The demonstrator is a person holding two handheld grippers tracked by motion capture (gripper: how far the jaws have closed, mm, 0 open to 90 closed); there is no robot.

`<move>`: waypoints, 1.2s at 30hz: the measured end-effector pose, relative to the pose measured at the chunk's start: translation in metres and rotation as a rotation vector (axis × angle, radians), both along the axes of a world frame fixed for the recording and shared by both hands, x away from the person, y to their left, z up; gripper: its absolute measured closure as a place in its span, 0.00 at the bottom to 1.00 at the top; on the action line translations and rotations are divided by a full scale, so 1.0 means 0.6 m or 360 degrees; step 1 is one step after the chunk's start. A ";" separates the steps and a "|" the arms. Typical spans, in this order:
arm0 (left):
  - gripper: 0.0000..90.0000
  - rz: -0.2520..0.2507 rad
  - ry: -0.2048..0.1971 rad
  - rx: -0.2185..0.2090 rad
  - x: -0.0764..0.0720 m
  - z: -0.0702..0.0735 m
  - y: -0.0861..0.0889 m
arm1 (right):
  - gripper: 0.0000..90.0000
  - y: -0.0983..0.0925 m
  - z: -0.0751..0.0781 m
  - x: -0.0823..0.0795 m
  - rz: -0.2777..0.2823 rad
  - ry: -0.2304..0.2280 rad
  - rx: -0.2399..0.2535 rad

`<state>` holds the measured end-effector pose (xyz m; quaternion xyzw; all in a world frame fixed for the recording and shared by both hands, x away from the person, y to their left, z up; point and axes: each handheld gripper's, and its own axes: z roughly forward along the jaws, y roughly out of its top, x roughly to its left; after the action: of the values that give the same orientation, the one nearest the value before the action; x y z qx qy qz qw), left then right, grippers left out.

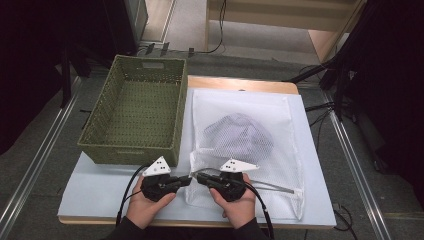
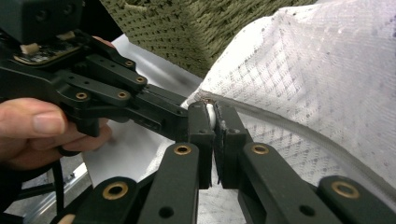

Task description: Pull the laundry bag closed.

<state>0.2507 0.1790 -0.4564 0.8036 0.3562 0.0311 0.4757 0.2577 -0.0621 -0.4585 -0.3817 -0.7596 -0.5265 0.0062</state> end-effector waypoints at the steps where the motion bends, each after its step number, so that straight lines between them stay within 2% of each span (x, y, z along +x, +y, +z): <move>1: 1.00 0.0004 -0.0002 -0.0006 0.000 0.000 0.001 | 0.98 -0.001 -0.001 0.000 0.0001 0.0001 -0.0001; 6: 1.00 0.0019 -0.0008 -0.0023 -0.001 0.002 0.006 | 0.98 -0.003 -0.005 0.001 -0.0005 0.0008 -0.0027; 9: 1.00 0.0036 -0.0018 -0.0041 -0.001 0.005 0.013 | 0.98 -0.008 -0.006 0.001 -0.0047 -0.0006 -0.0076; 12: 1.00 0.0055 -0.0025 -0.0051 -0.001 0.007 0.023 | 0.98 -0.023 -0.007 0.005 -0.0087 0.0002 -0.0075; 19: 1.00 0.0030 -0.0059 -0.0011 -0.010 0.008 0.018 | 0.98 -0.040 -0.007 0.004 -0.0111 -0.0025 -0.0104; 24: 1.00 0.0023 -0.0055 0.0005 -0.013 0.010 0.018 | 0.98 -0.047 -0.004 -0.007 -0.0109 -0.0054 -0.0164; 28: 1.00 0.0023 -0.0048 -0.0014 -0.014 0.013 0.022 | 0.98 -0.070 0.002 -0.013 -0.0151 -0.0059 -0.0169; 36: 1.00 0.0013 -0.0065 0.0039 -0.020 0.014 0.013 | 0.98 -0.119 0.007 -0.025 -0.0242 -0.0079 -0.0181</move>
<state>0.2389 0.1869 -0.4482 0.8072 0.3492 0.0539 0.4728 0.2426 -0.1336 -0.4542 -0.4248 -0.7570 -0.4909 -0.0741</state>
